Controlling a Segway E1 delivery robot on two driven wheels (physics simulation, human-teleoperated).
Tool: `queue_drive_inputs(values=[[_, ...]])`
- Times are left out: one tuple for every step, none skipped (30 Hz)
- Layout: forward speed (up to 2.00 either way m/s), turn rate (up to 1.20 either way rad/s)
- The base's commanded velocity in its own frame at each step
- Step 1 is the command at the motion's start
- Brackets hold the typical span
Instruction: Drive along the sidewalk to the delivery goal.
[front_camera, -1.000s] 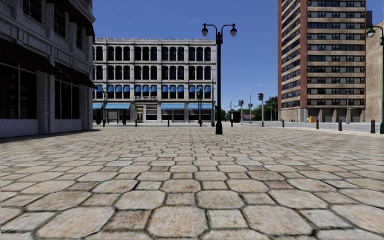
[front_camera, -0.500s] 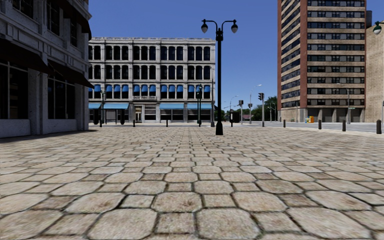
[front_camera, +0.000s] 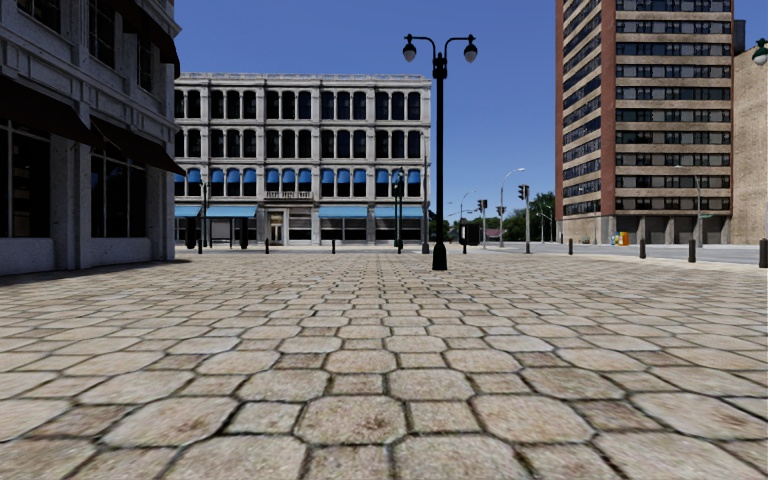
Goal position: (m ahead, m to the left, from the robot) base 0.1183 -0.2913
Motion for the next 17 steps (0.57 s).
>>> queue_drive_inputs(values=[[0.00,0.00],[0.00,0.00],[0.00,0.00],[0.00,0.00],[0.00,0.00],[0.00,0.00],[0.00,0.00],[0.00,0.00],[0.00,0.00],[0.00,0.00],[0.00,0.00],[0.00,0.00],[0.00,0.00],[0.00,0.00],[0.00,0.00],[0.00,0.00],[0.00,0.00]])
